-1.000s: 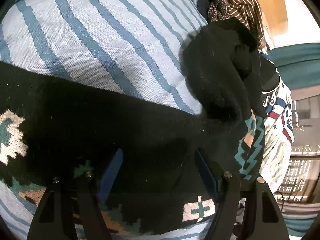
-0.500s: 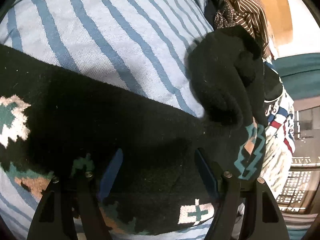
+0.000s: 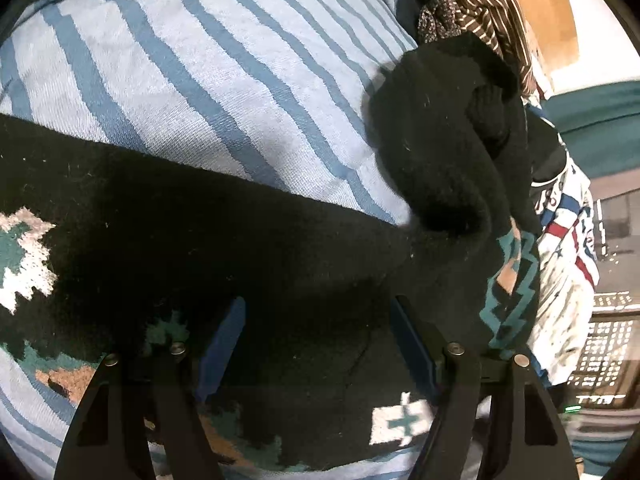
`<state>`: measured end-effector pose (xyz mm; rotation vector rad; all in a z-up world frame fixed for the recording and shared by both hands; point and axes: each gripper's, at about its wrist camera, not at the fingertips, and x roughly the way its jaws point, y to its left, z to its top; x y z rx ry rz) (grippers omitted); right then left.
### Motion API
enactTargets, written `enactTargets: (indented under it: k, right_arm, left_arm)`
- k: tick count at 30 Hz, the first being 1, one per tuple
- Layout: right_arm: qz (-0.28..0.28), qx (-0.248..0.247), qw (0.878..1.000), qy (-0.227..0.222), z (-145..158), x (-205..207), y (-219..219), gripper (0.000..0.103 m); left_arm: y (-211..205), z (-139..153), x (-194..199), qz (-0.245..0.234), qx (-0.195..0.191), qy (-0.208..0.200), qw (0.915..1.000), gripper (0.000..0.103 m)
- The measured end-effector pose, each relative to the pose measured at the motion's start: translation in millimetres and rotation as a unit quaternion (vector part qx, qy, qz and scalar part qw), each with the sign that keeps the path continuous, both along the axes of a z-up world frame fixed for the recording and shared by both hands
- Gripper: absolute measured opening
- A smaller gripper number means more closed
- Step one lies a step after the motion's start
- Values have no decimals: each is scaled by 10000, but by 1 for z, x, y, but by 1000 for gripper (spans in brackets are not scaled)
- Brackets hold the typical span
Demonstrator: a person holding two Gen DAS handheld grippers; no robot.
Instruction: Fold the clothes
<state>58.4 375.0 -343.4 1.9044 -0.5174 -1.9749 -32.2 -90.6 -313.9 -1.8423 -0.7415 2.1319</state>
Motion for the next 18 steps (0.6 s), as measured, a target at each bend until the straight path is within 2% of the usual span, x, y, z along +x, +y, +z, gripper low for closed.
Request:
enactTargets:
  k: [1, 2, 4, 5, 7, 8, 10, 11, 13, 15, 17, 18]
  right_arm:
    - [-165, -158, 9997, -72, -6, 6, 11, 4]
    - [-330, -316, 9989, -144, -13, 13, 23, 0]
    - [-656, -614, 9954, -330, -15, 22, 41, 0]
    - [-733, -662, 9944, -364, -12, 24, 47, 2]
    - [-486, -310, 9983, -83, 6, 26, 45, 5]
    - [-300, -88, 9995, 108, 14, 25, 40, 15]
    - [-54, 150, 9997, 205, 22, 19, 27, 23]
    - [-22, 175, 9997, 170, 23, 16, 20, 27]
    - [105, 65, 9995, 289, 33, 5, 4, 28]
    - [134, -183, 9982, 549, 48, -5, -9, 37]
    - [124, -448, 9963, 725, 57, -17, -21, 41]
    - [117, -508, 9957, 765, 59, -24, -27, 41]
  left_arm:
    - [-1, 0, -1, 8, 28, -5, 10000, 75]
    - [-1, -1, -2, 17, 56, -9, 10000, 74]
    - [-2, -1, -3, 33, 112, -18, 9999, 74]
    - [-3, -2, -4, 42, 140, -23, 9999, 75]
    - [-2, -1, -6, 62, 132, -26, 9999, 75]
    - [0, -1, -7, 74, 102, -25, 9999, 75]
    - [0, 1, -8, 81, 104, -41, 9999, 75]
    - [-4, 3, -9, 110, 235, -70, 9996, 75]
    - [-22, 12, -9, 421, 976, -56, 9943, 75]
    - [-44, 22, -13, 815, 1747, 122, 9812, 75]
    - [-66, 37, -27, 1154, 1912, 336, 9742, 76]
    - [-94, 38, -18, 1379, 1815, 491, 9724, 81]
